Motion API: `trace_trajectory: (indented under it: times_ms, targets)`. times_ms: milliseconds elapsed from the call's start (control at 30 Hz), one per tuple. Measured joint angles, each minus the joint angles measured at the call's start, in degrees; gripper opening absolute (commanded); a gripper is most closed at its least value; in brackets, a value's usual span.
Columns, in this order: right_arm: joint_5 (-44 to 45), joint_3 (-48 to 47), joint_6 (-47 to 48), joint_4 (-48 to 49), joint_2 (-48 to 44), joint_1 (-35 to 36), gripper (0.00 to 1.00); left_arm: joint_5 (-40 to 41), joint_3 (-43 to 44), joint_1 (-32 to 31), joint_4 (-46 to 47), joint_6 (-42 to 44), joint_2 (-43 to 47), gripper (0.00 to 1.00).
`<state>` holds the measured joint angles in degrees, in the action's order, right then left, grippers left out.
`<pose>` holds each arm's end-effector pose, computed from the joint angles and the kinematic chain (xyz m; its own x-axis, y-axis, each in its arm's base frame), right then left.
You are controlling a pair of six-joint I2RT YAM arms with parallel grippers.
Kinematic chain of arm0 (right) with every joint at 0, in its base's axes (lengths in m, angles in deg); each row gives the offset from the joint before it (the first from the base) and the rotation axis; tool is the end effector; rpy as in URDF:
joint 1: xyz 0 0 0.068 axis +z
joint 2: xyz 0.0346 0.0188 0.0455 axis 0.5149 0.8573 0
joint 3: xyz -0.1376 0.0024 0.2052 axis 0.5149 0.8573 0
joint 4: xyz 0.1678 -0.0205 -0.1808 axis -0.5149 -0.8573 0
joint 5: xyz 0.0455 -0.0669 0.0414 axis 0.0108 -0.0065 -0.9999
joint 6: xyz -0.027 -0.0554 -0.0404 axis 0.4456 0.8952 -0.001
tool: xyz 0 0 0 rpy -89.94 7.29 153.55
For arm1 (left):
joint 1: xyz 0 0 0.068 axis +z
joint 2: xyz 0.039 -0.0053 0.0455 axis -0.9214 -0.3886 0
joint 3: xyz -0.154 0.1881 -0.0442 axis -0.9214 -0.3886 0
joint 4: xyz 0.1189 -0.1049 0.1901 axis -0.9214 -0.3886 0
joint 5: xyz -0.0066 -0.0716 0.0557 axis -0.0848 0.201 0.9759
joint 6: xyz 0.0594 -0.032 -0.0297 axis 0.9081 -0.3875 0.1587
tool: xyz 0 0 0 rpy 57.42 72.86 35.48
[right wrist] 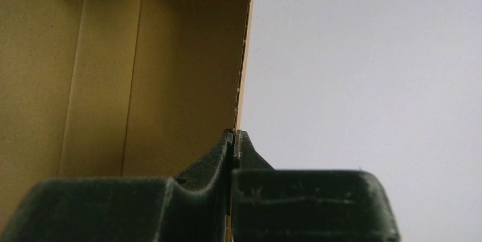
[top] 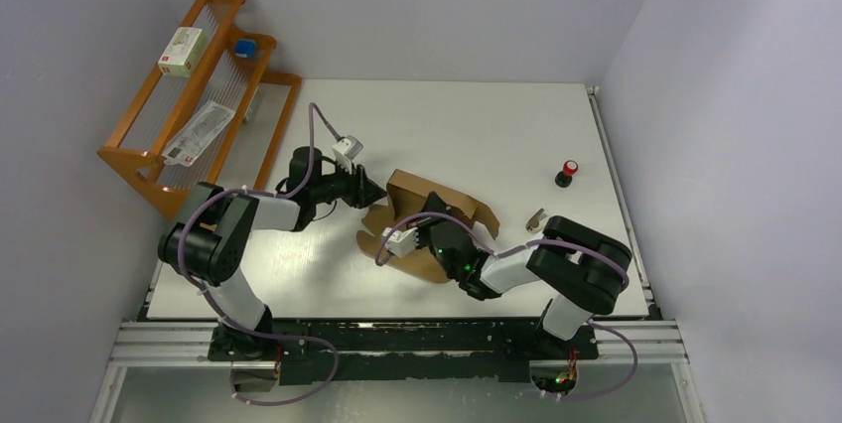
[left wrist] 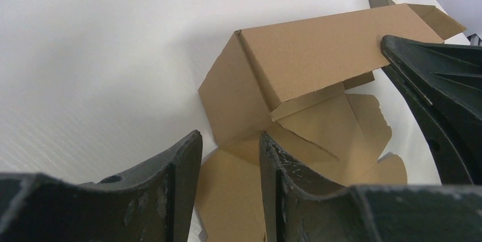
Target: Fold the paper box
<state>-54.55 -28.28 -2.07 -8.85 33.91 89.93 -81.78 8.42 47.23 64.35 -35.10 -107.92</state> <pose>0.1791 0.2361 0.1251 0.4536 -0.8909 -0.0251 -0.1930 -0.0707 -0.9787 0.2941 -0.1472 0.1298 -0.5181 0.0171 -0.8552 0.7157 0.5561 -0.4225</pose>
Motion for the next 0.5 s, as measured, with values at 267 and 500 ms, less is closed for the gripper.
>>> trace_trajectory:
  times_ms: [267, 500]
  targets:
    - [0.57, 0.0, 0.46, 0.39, 0.83, 0.17, 0.0, 0.28, -0.33, -1.68, 2.23, 0.02, -0.98, 0.49]
    - [1.49, 0.0, 1.51, 2.1, 2.82, 0.61, 0.0, 0.7, -1.36, -2.23, 5.95, -0.31, -1.66, 0.49]
